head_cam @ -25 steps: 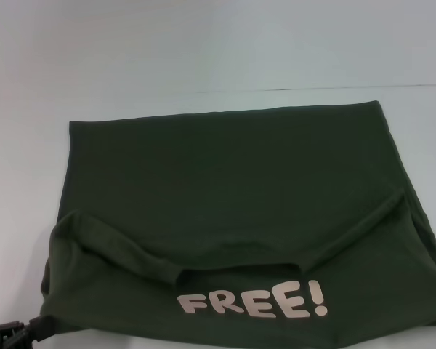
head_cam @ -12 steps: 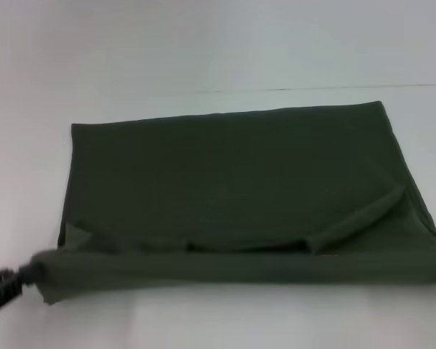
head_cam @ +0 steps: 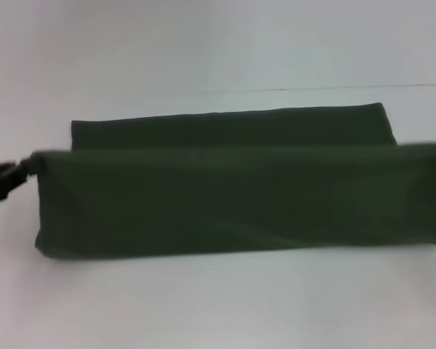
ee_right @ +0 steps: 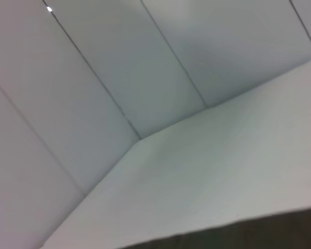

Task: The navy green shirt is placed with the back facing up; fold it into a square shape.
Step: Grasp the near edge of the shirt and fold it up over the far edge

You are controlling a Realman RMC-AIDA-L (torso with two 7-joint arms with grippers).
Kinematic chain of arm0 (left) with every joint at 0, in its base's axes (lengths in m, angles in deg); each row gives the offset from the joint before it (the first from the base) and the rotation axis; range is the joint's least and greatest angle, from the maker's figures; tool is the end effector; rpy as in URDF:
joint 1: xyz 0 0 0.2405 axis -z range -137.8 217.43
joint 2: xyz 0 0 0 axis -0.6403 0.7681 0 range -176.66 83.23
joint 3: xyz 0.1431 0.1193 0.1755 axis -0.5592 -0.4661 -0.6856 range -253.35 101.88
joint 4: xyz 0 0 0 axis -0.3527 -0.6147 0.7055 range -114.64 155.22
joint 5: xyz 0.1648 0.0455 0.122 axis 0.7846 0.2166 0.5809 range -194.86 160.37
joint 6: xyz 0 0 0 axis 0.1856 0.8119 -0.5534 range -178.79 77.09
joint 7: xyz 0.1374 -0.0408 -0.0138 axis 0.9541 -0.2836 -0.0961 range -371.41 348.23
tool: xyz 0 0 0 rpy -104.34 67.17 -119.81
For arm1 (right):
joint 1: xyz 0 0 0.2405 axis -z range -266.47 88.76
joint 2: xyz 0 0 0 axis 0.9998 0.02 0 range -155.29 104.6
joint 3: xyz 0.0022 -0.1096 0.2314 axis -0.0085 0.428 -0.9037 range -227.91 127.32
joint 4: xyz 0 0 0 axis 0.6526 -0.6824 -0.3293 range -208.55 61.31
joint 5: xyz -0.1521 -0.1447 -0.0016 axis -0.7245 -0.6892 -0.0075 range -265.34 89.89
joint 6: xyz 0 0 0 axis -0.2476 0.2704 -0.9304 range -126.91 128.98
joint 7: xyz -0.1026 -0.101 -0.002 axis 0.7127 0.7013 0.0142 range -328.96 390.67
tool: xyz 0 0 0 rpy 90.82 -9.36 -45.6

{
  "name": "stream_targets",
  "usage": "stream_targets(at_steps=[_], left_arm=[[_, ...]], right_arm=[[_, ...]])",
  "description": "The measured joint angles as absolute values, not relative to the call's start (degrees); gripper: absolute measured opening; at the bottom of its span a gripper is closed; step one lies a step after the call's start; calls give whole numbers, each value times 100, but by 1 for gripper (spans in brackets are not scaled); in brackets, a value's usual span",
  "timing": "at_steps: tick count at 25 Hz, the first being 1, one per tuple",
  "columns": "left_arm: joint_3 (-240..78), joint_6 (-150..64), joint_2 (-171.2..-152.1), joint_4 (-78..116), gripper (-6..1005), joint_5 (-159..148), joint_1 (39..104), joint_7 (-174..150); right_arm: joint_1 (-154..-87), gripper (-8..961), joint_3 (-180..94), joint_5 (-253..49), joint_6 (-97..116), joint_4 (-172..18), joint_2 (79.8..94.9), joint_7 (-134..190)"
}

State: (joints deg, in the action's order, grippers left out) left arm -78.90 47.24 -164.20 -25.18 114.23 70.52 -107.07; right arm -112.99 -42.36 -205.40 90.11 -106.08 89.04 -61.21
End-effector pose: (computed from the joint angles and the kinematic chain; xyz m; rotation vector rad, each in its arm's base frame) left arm -0.3168 0.3166 0.0858 -2.2799 -1.1013 -0.8387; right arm 0.3515 0.3045 0.0818 -2.0460 1.1826 0.9799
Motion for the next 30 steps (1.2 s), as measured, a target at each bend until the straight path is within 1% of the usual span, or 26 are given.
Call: stream_targets(at_steps=[4,9,12,20,30], left_arm=[[-8186,3760,-16339,-2232,-2,11423,7374,-10715],[-8824,2438,-16330,-1947,-1,11423,7757,-10692],[-9016,2045,-16347,-1866,-1,11423,7857,-10679],[-9318,1265,-16404,-1806,-1,11416,8169,-10601],[-9881,549,-16420,-1712,-2,11050,8336,-10546]], right_arm=[[-11737,68,-4240,-20537,8281,-10398,8909,-6064],[-12119,71,-4233,-20432,7329,-10032,8954,-5726],[-12292,73,-4228,-20329,6849,-9803,8983,-5487],[-12473,78,-4224,-19884,6162,-9606,9059,-5061],[-12607,84,-4221,-19541,5936,-9583,9073,-4817]])
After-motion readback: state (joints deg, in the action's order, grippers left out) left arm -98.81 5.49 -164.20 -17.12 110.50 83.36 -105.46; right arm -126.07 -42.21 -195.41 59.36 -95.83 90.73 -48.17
